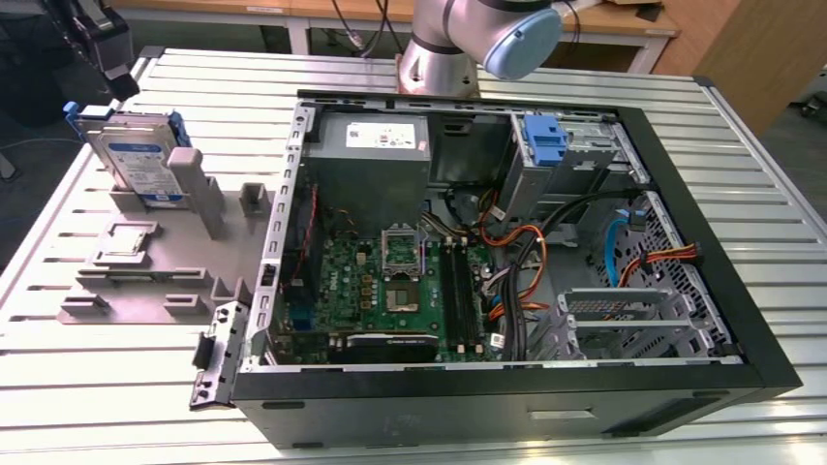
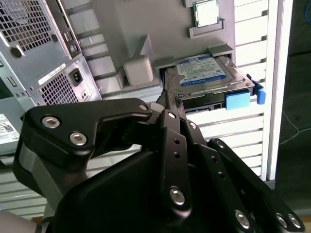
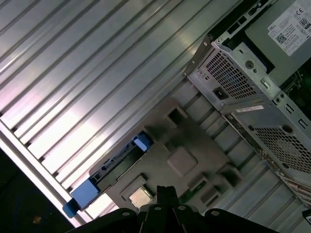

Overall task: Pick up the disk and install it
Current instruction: 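Pick up the disk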

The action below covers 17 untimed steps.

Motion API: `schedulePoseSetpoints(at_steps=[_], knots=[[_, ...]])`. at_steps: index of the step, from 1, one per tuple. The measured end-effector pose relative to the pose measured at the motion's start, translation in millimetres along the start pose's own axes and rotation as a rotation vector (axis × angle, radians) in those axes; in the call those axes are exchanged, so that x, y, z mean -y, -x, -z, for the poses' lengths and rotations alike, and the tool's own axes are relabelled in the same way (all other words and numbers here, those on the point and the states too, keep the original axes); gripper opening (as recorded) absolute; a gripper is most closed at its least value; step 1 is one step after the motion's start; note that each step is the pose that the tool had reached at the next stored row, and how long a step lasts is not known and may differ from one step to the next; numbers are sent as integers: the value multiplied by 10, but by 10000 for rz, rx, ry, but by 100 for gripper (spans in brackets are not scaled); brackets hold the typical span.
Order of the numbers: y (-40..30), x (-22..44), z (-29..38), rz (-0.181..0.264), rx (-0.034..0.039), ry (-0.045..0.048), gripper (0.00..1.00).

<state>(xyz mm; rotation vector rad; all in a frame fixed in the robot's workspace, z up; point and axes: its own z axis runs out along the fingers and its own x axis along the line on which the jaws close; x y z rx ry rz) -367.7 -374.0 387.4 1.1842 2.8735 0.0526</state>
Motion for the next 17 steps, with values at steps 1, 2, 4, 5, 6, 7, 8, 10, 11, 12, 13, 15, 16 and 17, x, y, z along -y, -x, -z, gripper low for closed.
schedulePoseSetpoints(at_steps=[1, 2, 4, 5, 6, 7, 8, 10, 11, 12, 13, 15, 16, 17], knots=[[-2, -2, -2, -50, 3, 2, 10], [-6, -6, -2, -96, 4, -2, 10], [-9, -9, -4, -196, 9, -4, 10], [-12, -6, -5, -299, 14, -5, 10], [-15, -3, -6, -418, 19, -6, 10], [-17, -2, -6, -515, 23, -8, 10], [-19, 0, -7, -600, 27, -10, 10], [-24, 4, -8, -790, 35, -15, 10], [-25, 5, -9, -893, 40, -15, 10], [-25, 6, -9, -1007, 45, -18, 10], [-26, 6, -10, -1125, 49, -21, 10], [-27, 6, -12, -1314, 58, -24, 10], [-27, 6, -13, -1391, 61, -24, 10], [-27, 6, -14, -1460, 65, -25, 10]])
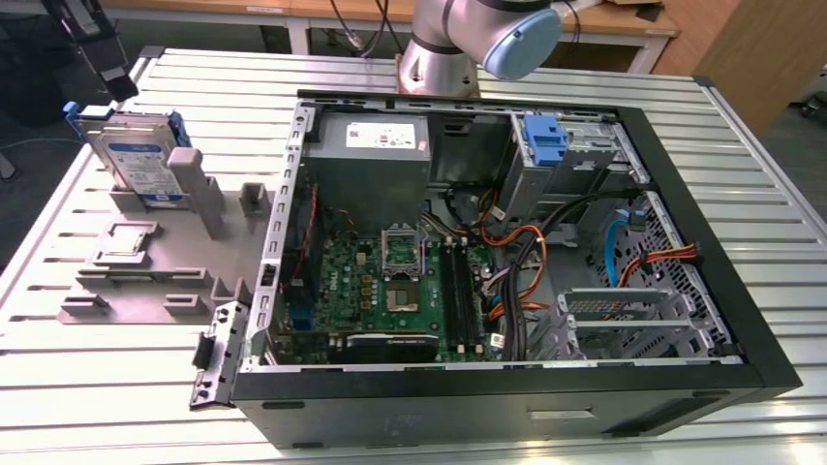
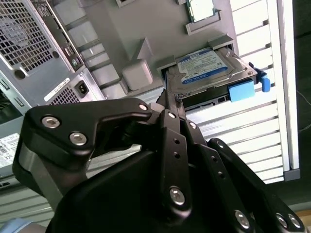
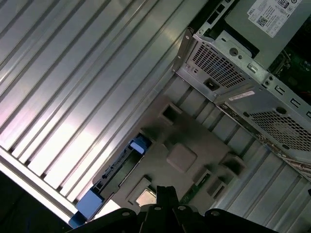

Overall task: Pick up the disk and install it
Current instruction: 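Pick up the disk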

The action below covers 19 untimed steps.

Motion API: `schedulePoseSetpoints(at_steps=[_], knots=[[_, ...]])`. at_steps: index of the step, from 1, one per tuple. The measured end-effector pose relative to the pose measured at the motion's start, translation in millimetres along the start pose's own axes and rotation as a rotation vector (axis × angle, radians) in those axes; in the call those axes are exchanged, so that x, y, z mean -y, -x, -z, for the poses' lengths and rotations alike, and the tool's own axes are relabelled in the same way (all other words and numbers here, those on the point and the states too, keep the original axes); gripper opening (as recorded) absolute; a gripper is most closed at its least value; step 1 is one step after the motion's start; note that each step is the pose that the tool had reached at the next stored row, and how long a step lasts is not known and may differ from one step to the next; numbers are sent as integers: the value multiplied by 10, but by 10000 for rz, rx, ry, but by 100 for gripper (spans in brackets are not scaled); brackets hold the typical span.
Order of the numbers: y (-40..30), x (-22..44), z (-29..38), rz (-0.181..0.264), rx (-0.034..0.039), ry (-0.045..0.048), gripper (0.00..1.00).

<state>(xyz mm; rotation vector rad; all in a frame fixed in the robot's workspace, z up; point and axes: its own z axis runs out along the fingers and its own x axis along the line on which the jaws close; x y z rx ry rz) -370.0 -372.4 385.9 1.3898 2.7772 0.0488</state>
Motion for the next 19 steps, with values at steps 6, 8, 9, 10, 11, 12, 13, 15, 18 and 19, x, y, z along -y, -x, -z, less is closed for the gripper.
schedulePoseSetpoints(at_steps=[6, 8, 9, 10, 11, 12, 13, 15, 18, 19], knots=[[-8, -6, -5, -269, 12, -6, 10], [-15, -12, -6, -319, 14, -7, 10], [-21, -16, -7, -336, 15, -7, 10], [-25, -18, -9, -353, 16, -6, 10], [-25, -18, -9, -372, 17, -6, 10], [-26, -19, -9, -406, 18, -7, 10], [-26, -19, -9, -454, 20, -9, 10], [-27, -20, -10, -550, 24, -11, 10], [-27, -20, -11, -655, 29, -13, 10], [-27, -20, -12, -685, 30, -13, 10]])
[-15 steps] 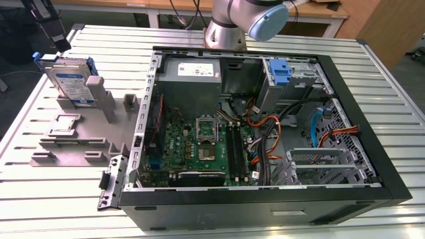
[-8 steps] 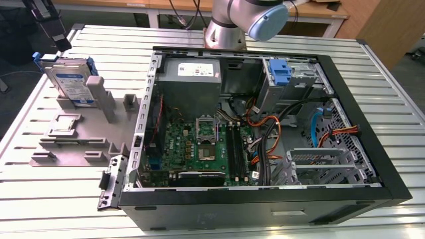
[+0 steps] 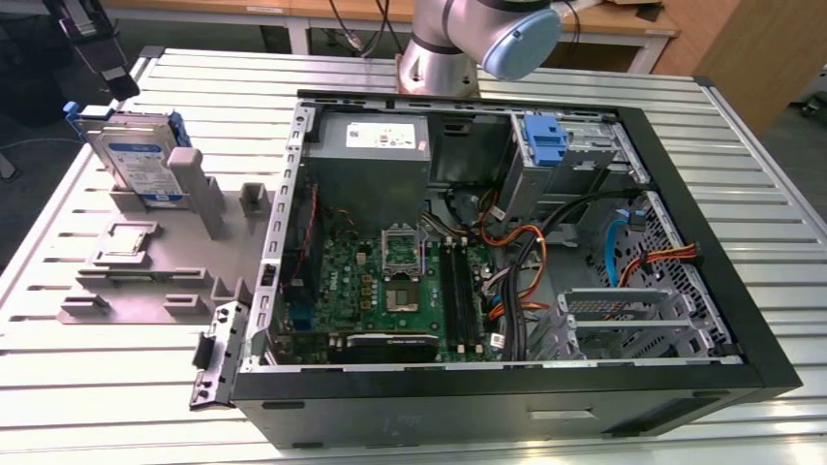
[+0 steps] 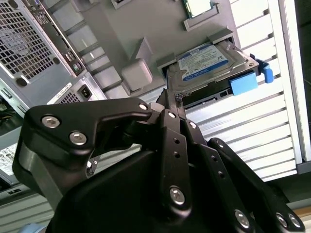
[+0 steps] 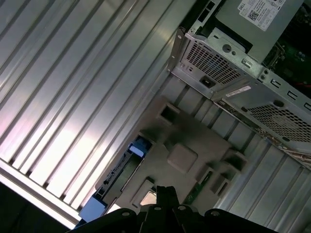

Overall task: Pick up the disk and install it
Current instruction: 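Pick up the disk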

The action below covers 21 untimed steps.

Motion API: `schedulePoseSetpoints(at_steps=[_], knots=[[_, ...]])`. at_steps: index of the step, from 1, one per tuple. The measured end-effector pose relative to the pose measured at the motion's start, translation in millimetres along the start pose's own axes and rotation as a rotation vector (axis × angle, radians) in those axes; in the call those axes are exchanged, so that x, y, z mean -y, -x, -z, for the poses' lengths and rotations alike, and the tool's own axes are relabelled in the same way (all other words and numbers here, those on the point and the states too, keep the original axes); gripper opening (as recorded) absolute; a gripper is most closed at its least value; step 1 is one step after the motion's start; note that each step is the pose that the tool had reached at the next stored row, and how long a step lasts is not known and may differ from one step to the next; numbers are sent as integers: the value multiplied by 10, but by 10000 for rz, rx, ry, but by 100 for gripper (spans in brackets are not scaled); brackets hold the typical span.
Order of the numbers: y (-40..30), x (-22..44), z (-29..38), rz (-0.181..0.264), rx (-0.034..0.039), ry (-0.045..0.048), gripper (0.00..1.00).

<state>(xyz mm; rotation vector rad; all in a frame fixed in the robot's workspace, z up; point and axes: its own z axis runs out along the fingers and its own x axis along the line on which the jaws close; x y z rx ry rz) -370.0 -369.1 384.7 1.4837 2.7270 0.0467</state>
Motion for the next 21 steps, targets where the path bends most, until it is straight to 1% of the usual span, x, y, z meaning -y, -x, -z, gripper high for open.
schedulePoseSetpoints(at_steps=[3, 9, 11, 19, 20, 21], knots=[[0, 0, -2, -146, 6, -2, 10], [0, 0, -1, -146, 7, -3, 10], [0, 0, -2, -240, 11, -4, 10], [0, 0, -10, -1682, 75, -30, 10], [-4, 5, -8, -1822, 80, -35, 10], [-13, 19, -7, -1856, 66, -28, 10]])
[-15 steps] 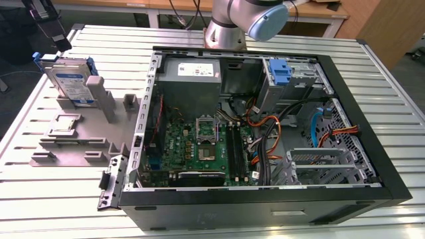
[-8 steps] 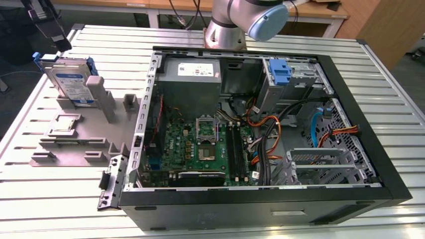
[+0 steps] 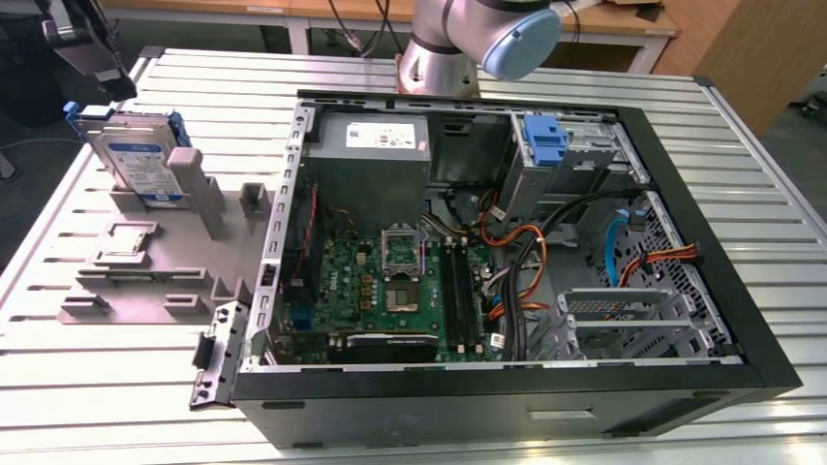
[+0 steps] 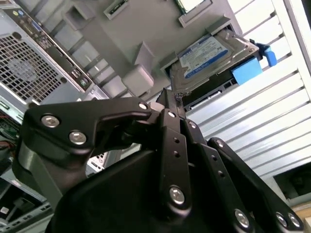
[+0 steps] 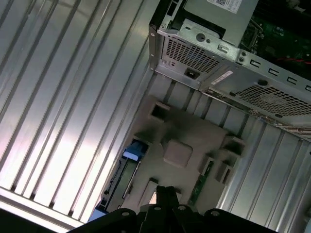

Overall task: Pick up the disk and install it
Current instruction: 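Pick up the disk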

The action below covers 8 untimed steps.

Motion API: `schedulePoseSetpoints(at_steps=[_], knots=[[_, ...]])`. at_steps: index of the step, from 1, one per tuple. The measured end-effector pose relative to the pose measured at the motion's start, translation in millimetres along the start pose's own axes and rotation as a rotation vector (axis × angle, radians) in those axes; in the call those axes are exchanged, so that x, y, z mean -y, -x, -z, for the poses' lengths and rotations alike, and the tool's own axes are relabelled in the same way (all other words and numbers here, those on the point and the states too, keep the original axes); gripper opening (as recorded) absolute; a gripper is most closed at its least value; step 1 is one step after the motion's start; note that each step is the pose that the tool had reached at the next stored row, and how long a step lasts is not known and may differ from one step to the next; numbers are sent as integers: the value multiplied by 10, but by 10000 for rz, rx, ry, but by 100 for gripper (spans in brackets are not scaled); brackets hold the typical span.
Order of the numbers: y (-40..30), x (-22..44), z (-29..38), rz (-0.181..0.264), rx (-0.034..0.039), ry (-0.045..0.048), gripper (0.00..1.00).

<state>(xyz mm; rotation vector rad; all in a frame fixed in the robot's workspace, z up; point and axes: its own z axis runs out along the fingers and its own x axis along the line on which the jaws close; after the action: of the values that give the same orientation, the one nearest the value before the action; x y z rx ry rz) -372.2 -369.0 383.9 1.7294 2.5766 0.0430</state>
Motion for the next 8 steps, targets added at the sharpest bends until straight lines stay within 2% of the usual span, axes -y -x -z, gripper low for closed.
schedulePoseSetpoints(at_steps=[1, 8], knots=[[-11, 28, 1, -9, -19, 9, 10], [-81, 199, 8, -212, -14, 9, 10]])
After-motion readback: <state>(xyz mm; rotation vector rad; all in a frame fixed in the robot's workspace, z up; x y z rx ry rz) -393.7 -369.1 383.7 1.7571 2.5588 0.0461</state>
